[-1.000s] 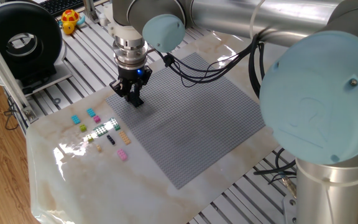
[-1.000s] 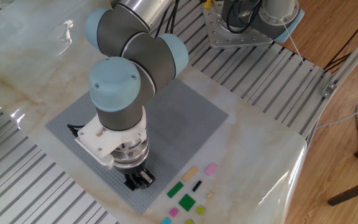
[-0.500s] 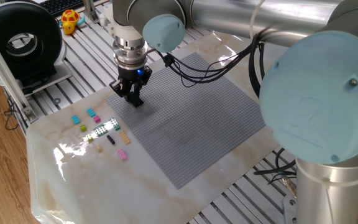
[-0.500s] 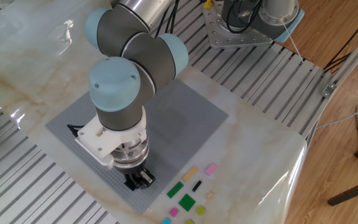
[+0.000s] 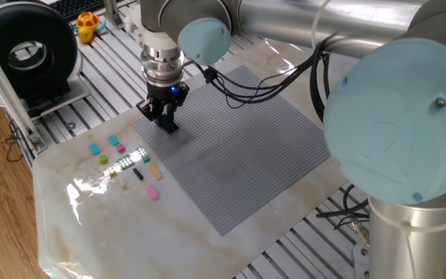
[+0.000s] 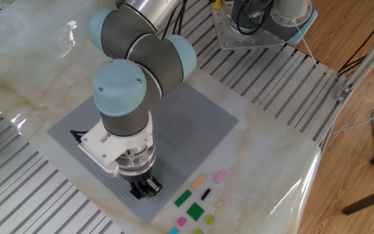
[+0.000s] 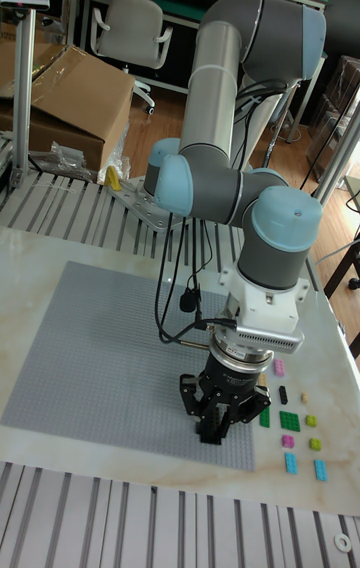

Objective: Stack small Lego blocks randomly, one at a time

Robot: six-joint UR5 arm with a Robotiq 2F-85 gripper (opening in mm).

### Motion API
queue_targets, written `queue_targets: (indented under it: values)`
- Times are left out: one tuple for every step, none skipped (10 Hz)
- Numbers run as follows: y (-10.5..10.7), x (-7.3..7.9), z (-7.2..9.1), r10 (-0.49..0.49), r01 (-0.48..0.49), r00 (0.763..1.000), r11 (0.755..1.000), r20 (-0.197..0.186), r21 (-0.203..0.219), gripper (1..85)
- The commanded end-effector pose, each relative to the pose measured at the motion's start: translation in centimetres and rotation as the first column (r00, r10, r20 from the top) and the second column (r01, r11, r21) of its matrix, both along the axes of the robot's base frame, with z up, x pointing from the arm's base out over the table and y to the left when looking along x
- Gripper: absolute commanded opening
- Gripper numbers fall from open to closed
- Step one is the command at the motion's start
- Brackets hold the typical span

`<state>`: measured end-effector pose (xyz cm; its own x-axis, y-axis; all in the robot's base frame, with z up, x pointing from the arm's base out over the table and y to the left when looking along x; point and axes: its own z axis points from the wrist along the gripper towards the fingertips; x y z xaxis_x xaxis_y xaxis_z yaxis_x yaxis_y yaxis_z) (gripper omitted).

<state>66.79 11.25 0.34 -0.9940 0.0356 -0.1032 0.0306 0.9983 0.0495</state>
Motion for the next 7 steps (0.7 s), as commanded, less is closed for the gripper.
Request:
queue_targets:
  values:
    - [0.13,0.08,0.09,-0.006,0.006,1.000,1.000,0.000,0.012,15.0]
    - [0.13,0.08,0.08,-0.006,0.006,1.000,1.000,0.000,0.012,16.0]
    - [0.05,0.01,0.07,-0.006,0.006,1.000,1.000,-0.003,0.009,19.0]
    - [0.04,0.01,0.08,-0.004,0.004,1.000,1.000,-0.003,0.009,21.3]
    - [0.04,0.00,0.08,-0.003,0.003,1.000,1.000,-0.002,0.009,22.3]
    - [0.03,0.01,0.08,-0.003,0.003,1.000,1.000,-0.002,0.009,23.7]
    - [0.07,0.05,0.08,-0.003,0.003,1.000,1.000,-0.001,0.010,24.7]
